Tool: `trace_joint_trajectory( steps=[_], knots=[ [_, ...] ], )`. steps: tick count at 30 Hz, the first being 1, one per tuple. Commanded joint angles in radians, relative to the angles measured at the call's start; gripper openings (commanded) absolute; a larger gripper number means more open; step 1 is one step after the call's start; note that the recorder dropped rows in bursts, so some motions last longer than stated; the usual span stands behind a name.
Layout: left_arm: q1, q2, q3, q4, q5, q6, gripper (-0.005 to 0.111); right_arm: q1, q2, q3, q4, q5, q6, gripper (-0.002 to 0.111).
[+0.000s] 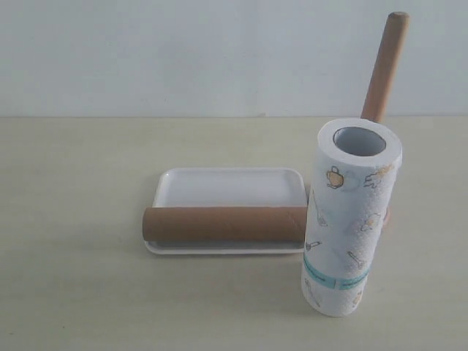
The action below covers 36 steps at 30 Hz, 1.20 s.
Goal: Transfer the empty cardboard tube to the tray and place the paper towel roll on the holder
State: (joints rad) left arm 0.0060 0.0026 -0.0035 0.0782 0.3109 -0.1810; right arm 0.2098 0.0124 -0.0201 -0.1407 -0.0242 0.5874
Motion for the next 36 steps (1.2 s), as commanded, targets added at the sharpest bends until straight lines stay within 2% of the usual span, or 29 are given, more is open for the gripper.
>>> trace_joint_trajectory(
  steps=[1,4,10,14,17,36],
  knots=[
    [0.002,-0.003,0.004,-0.007,-0.002,0.004,0.004,-0.022,-0.012,0.020,0.001,-0.008,0.029,0.000],
    [0.002,-0.003,0.004,-0.007,-0.002,0.004,0.004,-0.083,-0.012,0.020,-0.014,-0.004,0.010,0.000],
    [0.002,-0.003,0.004,-0.007,-0.002,0.004,0.004,-0.187,-0.012,0.020,-0.032,0.104,-0.199,0.000],
    [0.002,-0.003,0.004,-0.007,-0.002,0.004,0.004,-0.191,-0.012,0.020,-0.032,0.286,-0.299,0.000],
    [0.002,-0.003,0.004,-0.007,-0.002,0.004,0.004,-0.191,-0.012,0.020,-0.032,0.359,-0.310,0.000],
    [0.002,-0.003,0.004,-0.007,-0.004,0.004,0.004,-0.191,-0.012,0.020,-0.027,0.362,-0.308,0.000]
  ],
)
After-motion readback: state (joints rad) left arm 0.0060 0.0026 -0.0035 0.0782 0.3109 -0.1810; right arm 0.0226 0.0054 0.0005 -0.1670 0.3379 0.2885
